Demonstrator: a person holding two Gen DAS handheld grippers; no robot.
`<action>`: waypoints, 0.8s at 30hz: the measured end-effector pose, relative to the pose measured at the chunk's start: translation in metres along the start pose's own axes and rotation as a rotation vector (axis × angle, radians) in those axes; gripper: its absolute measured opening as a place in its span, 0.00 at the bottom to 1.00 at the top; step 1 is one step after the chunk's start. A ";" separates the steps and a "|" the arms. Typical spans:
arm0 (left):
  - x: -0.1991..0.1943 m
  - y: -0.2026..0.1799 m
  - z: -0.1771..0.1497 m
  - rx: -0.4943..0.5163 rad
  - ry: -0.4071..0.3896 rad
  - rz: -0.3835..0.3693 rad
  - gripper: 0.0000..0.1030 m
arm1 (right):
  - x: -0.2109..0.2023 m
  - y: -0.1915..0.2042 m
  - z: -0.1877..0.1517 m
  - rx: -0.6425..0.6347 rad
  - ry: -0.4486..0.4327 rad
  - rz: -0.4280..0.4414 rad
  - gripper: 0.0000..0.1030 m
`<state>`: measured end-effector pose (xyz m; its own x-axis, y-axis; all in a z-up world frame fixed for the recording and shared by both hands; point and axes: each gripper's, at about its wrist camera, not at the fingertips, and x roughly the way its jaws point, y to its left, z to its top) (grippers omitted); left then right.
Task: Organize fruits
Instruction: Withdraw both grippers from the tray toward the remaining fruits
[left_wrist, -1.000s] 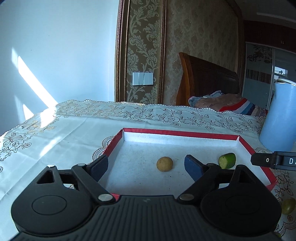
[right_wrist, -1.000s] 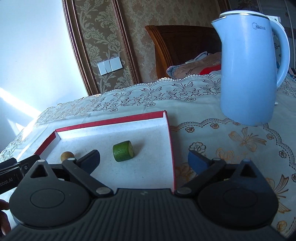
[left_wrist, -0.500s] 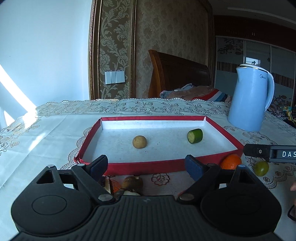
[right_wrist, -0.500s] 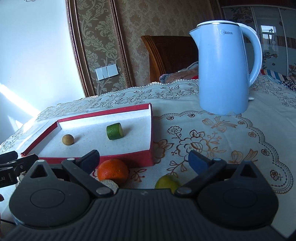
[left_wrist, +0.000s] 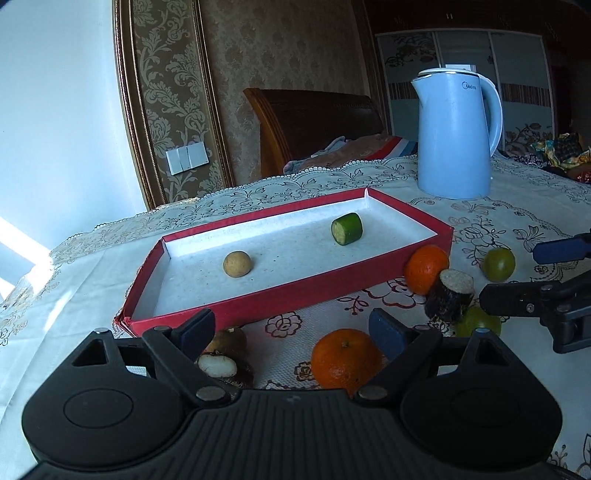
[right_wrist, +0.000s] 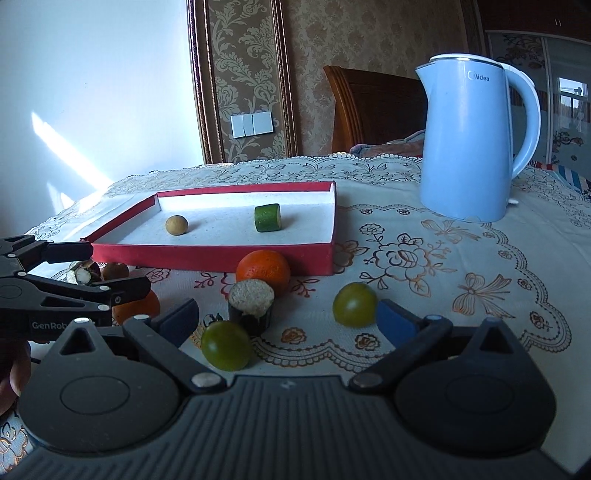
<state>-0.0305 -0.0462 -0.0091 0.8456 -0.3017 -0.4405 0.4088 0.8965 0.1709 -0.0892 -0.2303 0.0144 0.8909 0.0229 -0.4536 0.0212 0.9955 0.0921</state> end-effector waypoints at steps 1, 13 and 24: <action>0.001 0.000 0.000 0.001 0.009 -0.005 0.88 | 0.000 0.000 0.000 -0.001 0.002 0.007 0.99; 0.004 -0.002 -0.003 0.014 0.049 -0.107 0.91 | 0.000 -0.007 -0.001 0.038 -0.001 0.018 1.00; 0.010 -0.005 -0.003 0.028 0.075 -0.121 0.87 | 0.000 -0.008 -0.001 0.047 0.002 0.017 1.00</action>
<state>-0.0253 -0.0529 -0.0172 0.7620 -0.3808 -0.5238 0.5164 0.8454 0.1365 -0.0897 -0.2385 0.0123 0.8905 0.0402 -0.4532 0.0274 0.9896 0.1415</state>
